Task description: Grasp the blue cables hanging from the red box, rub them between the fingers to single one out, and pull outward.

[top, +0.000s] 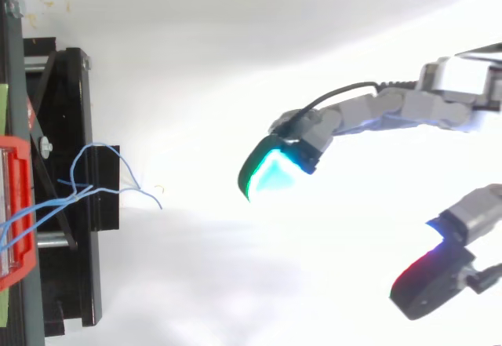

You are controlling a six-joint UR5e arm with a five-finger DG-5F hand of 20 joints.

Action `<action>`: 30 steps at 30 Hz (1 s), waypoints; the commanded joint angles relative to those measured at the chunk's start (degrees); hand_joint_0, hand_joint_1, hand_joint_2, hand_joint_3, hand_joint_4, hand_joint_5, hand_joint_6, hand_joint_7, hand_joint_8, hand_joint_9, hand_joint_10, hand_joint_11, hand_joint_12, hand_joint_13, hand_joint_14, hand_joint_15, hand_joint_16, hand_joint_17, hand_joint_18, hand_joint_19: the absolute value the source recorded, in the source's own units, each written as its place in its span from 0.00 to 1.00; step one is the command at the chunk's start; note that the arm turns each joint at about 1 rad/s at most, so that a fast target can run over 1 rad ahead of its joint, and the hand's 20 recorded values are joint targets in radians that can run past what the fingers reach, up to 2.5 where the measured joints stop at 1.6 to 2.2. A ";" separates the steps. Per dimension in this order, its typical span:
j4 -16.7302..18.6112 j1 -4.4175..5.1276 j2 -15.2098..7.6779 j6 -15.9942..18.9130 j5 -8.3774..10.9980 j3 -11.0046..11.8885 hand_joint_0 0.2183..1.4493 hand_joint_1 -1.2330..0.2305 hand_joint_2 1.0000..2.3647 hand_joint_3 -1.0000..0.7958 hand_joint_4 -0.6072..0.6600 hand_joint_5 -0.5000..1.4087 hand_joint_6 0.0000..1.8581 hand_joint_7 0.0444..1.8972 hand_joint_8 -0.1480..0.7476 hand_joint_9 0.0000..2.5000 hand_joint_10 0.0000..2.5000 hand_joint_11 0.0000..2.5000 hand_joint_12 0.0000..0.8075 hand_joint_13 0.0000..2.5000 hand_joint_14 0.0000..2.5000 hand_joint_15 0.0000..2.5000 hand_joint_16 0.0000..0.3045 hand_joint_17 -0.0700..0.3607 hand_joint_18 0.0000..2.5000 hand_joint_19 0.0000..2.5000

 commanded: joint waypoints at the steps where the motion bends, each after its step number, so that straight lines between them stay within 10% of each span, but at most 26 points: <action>1: 2.81 -0.20 -2.87 0.58 -0.21 0.01 0.16 0.35 0.00 0.28 0.57 0.13 0.27 0.31 0.41 0.07 0.00 0.00 0.43 0.06 0.00 0.00 0.22 0.51 0.05 0.00; 7: 7.82 -0.29 -4.02 1.28 0.06 -0.07 0.16 0.38 0.00 0.28 0.59 0.13 0.27 0.32 0.41 0.05 0.00 0.00 0.43 0.03 0.00 0.00 0.22 0.51 0.01 0.00; 12: 10.54 -0.38 -4.02 -3.02 4.80 -0.07 0.16 0.39 0.00 0.28 0.61 0.13 0.27 0.32 0.41 0.06 0.00 0.00 0.43 0.03 0.00 0.00 0.22 0.52 0.00 0.01; 20: 12.83 -0.29 -4.02 -6.89 7.27 0.01 0.17 0.39 0.00 0.28 0.62 0.14 0.27 0.33 0.41 0.07 0.00 0.00 0.42 0.03 0.00 0.00 0.22 0.51 0.00 0.02; 30: 18.27 -0.82 -11.49 -5.66 8.14 1.42 0.19 0.40 0.00 0.28 0.64 0.14 0.27 0.35 0.41 0.09 0.00 0.00 0.41 0.03 0.00 0.00 0.20 0.49 0.00 0.02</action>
